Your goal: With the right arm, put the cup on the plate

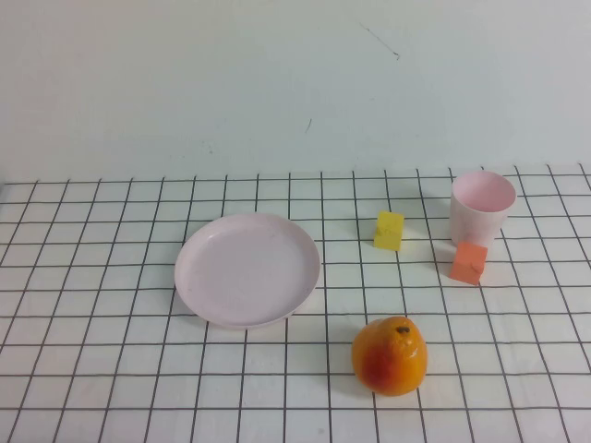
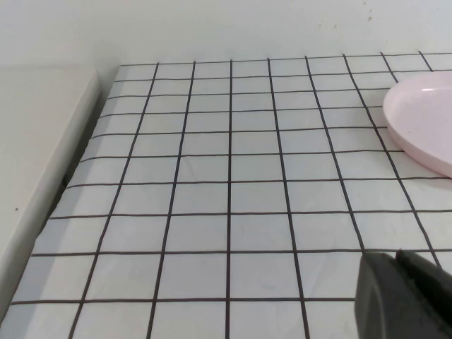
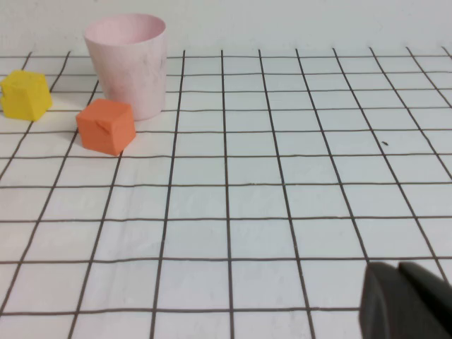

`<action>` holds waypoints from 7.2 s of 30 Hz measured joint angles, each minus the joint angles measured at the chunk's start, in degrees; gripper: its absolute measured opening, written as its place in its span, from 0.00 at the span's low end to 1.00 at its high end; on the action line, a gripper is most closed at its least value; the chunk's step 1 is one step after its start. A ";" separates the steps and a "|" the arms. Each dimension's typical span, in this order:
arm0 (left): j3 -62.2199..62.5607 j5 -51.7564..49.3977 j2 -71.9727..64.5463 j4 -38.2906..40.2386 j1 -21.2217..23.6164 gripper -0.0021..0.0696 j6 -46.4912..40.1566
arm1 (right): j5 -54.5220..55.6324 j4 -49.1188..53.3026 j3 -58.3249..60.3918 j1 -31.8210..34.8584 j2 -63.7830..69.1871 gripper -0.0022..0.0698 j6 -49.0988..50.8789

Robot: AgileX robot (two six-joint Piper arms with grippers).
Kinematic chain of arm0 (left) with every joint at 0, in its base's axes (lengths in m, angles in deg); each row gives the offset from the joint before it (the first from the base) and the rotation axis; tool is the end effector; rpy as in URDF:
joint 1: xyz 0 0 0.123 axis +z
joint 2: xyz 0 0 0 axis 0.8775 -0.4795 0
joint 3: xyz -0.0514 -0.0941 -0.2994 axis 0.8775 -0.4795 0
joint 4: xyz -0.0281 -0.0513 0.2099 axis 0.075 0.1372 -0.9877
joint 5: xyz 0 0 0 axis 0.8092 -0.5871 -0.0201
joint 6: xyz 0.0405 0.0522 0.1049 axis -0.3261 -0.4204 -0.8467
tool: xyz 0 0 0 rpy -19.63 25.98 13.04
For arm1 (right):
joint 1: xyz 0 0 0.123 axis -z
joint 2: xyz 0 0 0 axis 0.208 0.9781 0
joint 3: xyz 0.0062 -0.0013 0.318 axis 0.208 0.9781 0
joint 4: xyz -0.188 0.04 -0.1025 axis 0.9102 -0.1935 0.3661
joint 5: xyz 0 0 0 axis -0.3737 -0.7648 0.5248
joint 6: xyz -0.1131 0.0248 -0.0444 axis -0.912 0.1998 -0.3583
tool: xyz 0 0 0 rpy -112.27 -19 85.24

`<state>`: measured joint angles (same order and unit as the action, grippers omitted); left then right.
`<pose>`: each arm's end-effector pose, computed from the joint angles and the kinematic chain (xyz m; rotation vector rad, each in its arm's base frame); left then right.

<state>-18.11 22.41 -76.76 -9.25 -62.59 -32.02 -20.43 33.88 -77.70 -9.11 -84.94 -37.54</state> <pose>0.0181 0.0009 0.1681 -0.0349 1.8238 -0.0427 0.0165 -0.0004 0.1618 0.0170 1.8659 -0.0532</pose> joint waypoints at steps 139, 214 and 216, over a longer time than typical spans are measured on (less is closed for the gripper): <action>0.00 -0.10 0.00 0.00 0.00 0.03 0.00 | -16.35 -30.46 -93.96 -3.58 123.79 0.29 -34.70; 0.00 -0.10 0.00 0.00 0.00 0.02 0.00 | -50.71 17.36 -120.22 -29.12 93.50 0.03 -24.41; 0.00 -0.10 0.00 0.00 0.00 0.02 0.00 | -50.71 17.95 -114.00 -29.13 87.87 0.03 -22.51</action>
<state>-18.11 22.31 -76.76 -9.25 -62.59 -32.02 -71.14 51.83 -191.70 -38.24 2.93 -60.05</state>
